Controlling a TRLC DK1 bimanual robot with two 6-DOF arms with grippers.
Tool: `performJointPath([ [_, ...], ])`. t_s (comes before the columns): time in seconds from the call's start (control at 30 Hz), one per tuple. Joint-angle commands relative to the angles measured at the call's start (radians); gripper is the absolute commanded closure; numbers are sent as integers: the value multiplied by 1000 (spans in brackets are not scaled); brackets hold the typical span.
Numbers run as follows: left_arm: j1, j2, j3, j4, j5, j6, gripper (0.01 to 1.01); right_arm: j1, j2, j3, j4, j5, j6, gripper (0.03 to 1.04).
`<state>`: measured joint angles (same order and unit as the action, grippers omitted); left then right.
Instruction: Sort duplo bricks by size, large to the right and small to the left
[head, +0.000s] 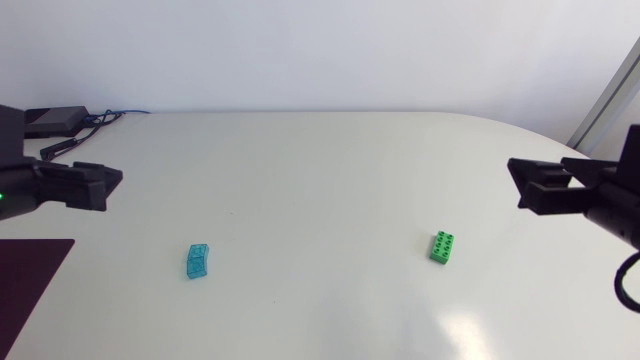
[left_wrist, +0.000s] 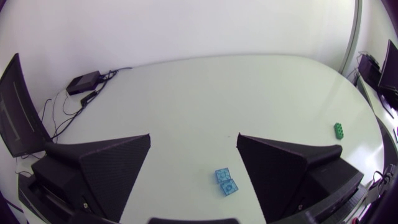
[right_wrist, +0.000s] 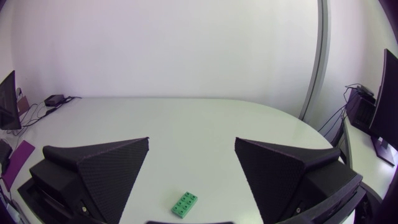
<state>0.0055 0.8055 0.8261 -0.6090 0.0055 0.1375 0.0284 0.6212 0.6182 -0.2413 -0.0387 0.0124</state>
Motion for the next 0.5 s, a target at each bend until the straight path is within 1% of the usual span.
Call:
performJointPath([
  [0.0,-7,126,96,-75,22,77,90,8,92,86,-55,-12,44,66],
  [0.03,-2,169,125,-107,34,102,90,8,124,115,-82,-17,44,66],
  [0.13,4,276,186,-173,91,114,87,5,250,224,-190,-36,52,66],
  [0.17,4,297,197,-186,97,125,85,-1,276,244,-210,-49,52,66],
  [0.23,5,339,219,-209,119,134,80,-22,328,287,-259,-82,54,66],
  [0.33,14,426,265,-282,159,148,77,-58,430,360,-366,-162,54,66],
  [0.4,19,471,281,-336,202,166,66,-82,479,394,-434,-208,14,66],
  [0.47,17,503,277,-359,206,177,66,-96,492,400,-455,-236,-31,66],
])
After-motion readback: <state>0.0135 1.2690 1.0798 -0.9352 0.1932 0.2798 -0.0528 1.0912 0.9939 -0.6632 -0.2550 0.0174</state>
